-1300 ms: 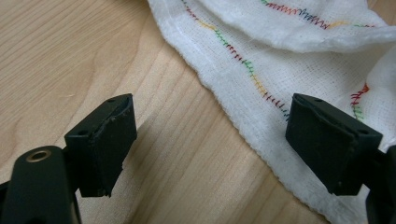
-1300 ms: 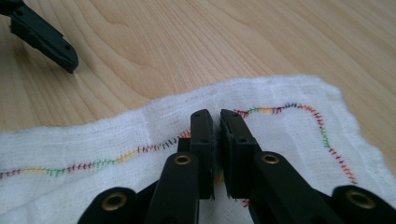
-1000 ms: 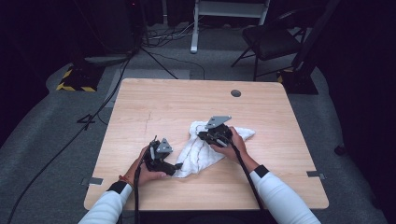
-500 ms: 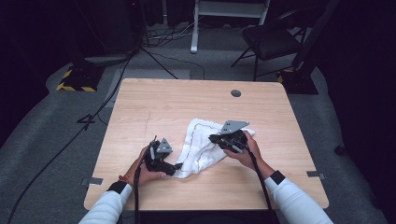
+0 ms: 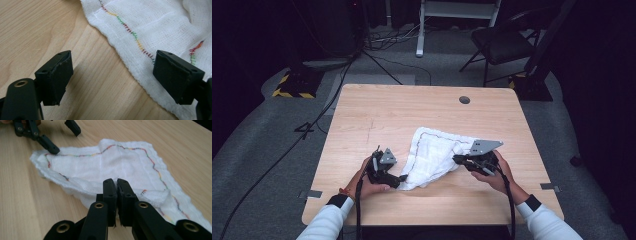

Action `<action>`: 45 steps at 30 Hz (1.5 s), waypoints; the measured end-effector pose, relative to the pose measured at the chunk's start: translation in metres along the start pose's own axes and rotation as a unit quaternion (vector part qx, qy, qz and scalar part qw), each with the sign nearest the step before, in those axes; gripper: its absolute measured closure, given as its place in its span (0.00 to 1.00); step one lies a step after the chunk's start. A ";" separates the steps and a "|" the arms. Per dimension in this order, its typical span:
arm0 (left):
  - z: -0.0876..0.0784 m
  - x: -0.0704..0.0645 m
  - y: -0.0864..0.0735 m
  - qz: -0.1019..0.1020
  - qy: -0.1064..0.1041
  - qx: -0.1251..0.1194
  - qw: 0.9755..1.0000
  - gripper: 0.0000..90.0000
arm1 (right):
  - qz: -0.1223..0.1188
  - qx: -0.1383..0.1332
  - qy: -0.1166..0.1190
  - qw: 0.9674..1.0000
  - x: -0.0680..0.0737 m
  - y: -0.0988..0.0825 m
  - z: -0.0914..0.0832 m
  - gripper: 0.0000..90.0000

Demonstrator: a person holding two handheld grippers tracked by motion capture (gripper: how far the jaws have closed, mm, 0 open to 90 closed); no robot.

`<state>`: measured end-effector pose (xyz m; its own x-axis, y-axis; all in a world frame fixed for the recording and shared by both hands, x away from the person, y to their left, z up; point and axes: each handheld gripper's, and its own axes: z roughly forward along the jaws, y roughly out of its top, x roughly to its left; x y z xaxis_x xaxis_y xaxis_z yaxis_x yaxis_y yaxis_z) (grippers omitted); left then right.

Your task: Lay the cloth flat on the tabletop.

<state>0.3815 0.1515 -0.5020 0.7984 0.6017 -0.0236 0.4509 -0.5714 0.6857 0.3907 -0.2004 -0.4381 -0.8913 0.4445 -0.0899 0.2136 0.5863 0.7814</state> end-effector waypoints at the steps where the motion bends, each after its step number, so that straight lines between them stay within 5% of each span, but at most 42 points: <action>1: 0.000 0.000 0.000 -0.001 0.001 0.001 1.000 0.19 | 0.000 0.003 0.000 1.000 0.000 -0.004 -0.003 0.96; 7: -0.001 -0.003 0.002 -0.004 0.001 0.013 1.000 0.19 | 0.017 0.026 0.002 1.000 0.007 -0.035 -0.026 0.96; 14: 0.000 -0.014 0.006 0.016 -0.015 0.026 0.999 0.19 | 0.036 0.041 0.004 0.999 0.017 -0.056 -0.041 0.96; 21: -0.003 -0.022 0.006 0.014 -0.007 0.034 0.999 0.19 | 0.059 0.056 -0.001 0.997 0.028 -0.080 -0.058 0.96; 38: -0.013 -0.033 -0.003 0.023 -0.011 0.040 0.999 0.19 | 0.066 0.070 0.015 0.995 0.050 -0.101 -0.073 0.98; 43: -0.023 -0.040 -0.002 0.039 0.014 0.042 0.998 0.18 | 0.070 0.065 0.006 0.995 0.056 -0.104 -0.083 0.97; 45: -0.027 -0.041 -0.001 0.032 0.009 0.030 0.999 0.18 | 0.077 0.058 0.002 0.995 0.056 -0.106 -0.087 0.97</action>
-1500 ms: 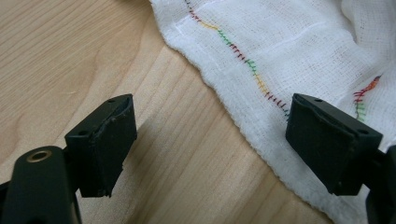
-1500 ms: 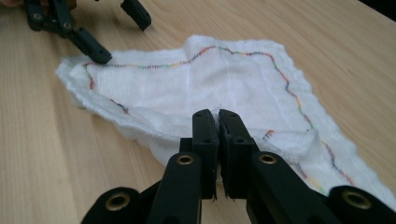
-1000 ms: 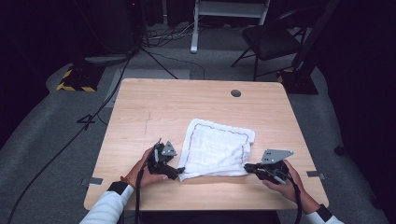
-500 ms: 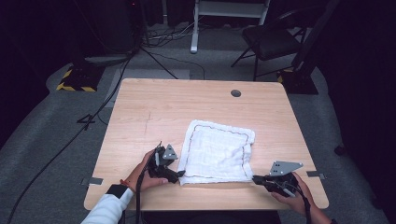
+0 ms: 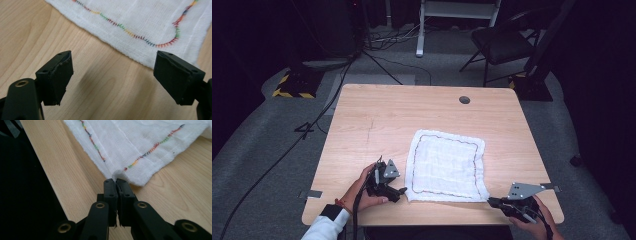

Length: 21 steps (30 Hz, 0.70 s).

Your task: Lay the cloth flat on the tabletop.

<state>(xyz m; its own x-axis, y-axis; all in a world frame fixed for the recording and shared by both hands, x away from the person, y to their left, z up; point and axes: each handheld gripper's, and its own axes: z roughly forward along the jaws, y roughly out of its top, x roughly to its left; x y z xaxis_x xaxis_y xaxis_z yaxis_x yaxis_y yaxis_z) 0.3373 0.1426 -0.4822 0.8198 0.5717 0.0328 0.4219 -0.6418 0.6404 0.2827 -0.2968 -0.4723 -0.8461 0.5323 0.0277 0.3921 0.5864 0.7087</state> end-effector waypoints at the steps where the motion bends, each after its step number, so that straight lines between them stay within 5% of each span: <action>1: -0.001 0.000 0.001 0.001 0.000 -0.002 1.000 0.18 | 0.003 -0.003 -0.002 1.000 0.000 -0.001 -0.002 0.97; 7: 0.005 0.006 0.008 0.003 0.016 -0.005 1.000 0.19 | 0.018 -0.026 -0.019 0.999 0.000 0.001 -0.012 0.83; 10: 0.007 0.013 0.014 0.002 0.030 -0.018 0.999 0.19 | 0.027 -0.039 -0.052 0.998 -0.004 0.005 -0.017 0.64; 15: 0.014 0.029 0.028 -0.010 0.035 -0.029 0.999 0.19 | 0.054 -0.064 -0.091 0.992 -0.028 0.012 -0.022 0.59; 21: 0.033 0.043 0.050 -0.004 0.039 -0.030 0.999 0.19 | 0.062 -0.089 -0.102 0.989 -0.070 0.035 -0.011 0.55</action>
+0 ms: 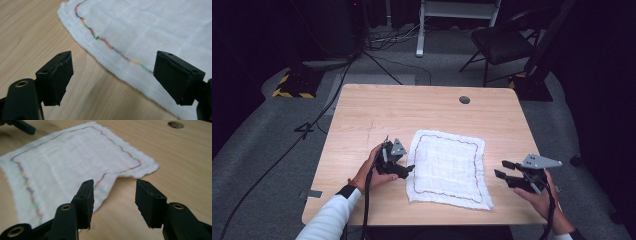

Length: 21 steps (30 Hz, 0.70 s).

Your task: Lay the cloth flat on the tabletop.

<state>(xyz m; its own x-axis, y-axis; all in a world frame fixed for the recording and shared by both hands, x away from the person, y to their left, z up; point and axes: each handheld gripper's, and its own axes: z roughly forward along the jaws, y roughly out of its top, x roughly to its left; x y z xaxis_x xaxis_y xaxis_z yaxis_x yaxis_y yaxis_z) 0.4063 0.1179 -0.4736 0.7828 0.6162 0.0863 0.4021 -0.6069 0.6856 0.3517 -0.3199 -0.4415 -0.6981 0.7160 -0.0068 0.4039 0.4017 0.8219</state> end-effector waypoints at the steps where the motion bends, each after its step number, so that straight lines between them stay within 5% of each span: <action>1: 0.004 0.002 0.004 -0.002 0.000 -0.001 1.000 0.19 | -0.007 0.001 -0.007 1.000 -0.006 0.005 0.006 0.55; 6: 0.021 0.013 0.022 -0.004 -0.001 -0.008 1.000 0.20 | 0.014 0.022 -0.032 0.999 -0.040 0.025 0.045 0.54; 11: 0.039 0.027 0.035 -0.019 -0.012 -0.008 1.000 0.24 | 0.017 0.054 -0.049 0.997 -0.059 0.034 0.082 0.55; 13: 0.047 0.031 0.039 -0.022 -0.010 -0.004 1.000 0.25 | 0.018 0.070 -0.053 0.996 -0.062 0.036 0.094 0.55; 16: 0.058 0.040 0.042 -0.034 -0.038 -0.001 0.999 0.30 | 0.005 0.075 -0.054 0.996 -0.060 0.038 0.107 0.57; 21: 0.069 0.047 0.045 -0.041 -0.026 0.004 0.999 0.39 | 0.013 0.097 -0.037 0.995 -0.058 0.039 0.121 0.57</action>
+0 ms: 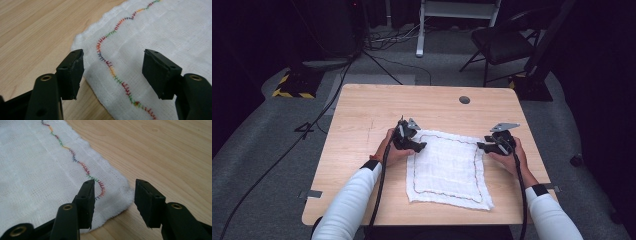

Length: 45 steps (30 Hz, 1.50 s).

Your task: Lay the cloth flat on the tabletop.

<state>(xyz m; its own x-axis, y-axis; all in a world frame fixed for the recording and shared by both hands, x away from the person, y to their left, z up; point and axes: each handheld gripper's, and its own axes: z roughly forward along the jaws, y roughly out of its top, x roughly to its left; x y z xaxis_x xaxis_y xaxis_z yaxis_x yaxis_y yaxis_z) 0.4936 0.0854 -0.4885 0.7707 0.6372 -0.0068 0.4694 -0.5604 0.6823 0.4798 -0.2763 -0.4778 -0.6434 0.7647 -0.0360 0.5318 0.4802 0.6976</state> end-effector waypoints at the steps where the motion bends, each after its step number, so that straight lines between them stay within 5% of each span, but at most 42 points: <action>1: 0.001 0.001 0.000 -0.002 0.002 0.002 1.000 0.40 | -0.001 0.001 0.003 1.000 0.000 0.001 0.002 0.57; 5: 0.006 0.006 -0.002 -0.009 -0.004 0.006 1.000 0.48 | 0.005 0.022 -0.010 1.000 -0.001 0.003 0.014 0.61; 8: 0.006 0.008 0.000 -0.002 -0.008 0.009 1.000 0.54 | 0.023 0.013 -0.006 1.000 -0.004 0.003 0.018 0.69; 11: 0.007 0.011 0.002 -0.007 -0.012 0.010 1.000 0.67 | 0.005 0.010 -0.005 1.000 -0.004 0.005 0.021 0.83; 18: 0.012 0.013 0.010 0.002 -0.017 0.019 1.000 0.87 | -0.009 0.002 -0.020 1.000 -0.009 0.016 0.034 0.93; 23: 0.013 0.018 0.010 0.003 -0.001 0.011 1.000 0.91 | -0.015 0.010 -0.038 0.999 -0.015 0.030 0.046 0.95; 28: 0.012 0.029 0.008 -0.020 0.019 0.006 1.000 0.92 | -0.020 0.012 -0.060 0.998 -0.013 0.045 0.059 0.92; 32: 0.009 0.038 0.004 -0.033 0.042 0.003 0.999 0.92 | -0.025 -0.001 -0.054 0.998 -0.008 0.048 0.057 0.91; 34: 0.010 0.041 0.002 -0.052 0.048 -0.009 0.997 0.90 | -0.023 -0.007 -0.054 0.998 -0.008 0.047 0.051 0.90; 37: 0.007 0.040 0.003 -0.067 0.046 -0.014 0.997 0.70 | -0.019 -0.018 -0.049 0.998 -0.009 0.043 0.041 0.87; 40: -0.004 0.031 0.005 -0.054 0.035 -0.018 0.998 0.46 | -0.029 -0.027 -0.039 0.998 -0.008 0.038 0.026 0.83; 45: -0.024 0.005 0.002 -0.012 0.001 -0.021 1.000 0.31 | -0.048 -0.034 -0.014 0.998 -0.002 0.024 0.001 0.70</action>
<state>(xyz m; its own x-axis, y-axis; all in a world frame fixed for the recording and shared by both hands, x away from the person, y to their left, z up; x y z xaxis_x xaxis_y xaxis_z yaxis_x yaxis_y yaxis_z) 0.4878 0.1000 -0.4694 0.7592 0.6505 -0.0220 0.4685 -0.5226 0.7123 0.4944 -0.2658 -0.4615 -0.6737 0.7286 -0.1236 0.4291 0.5218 0.7373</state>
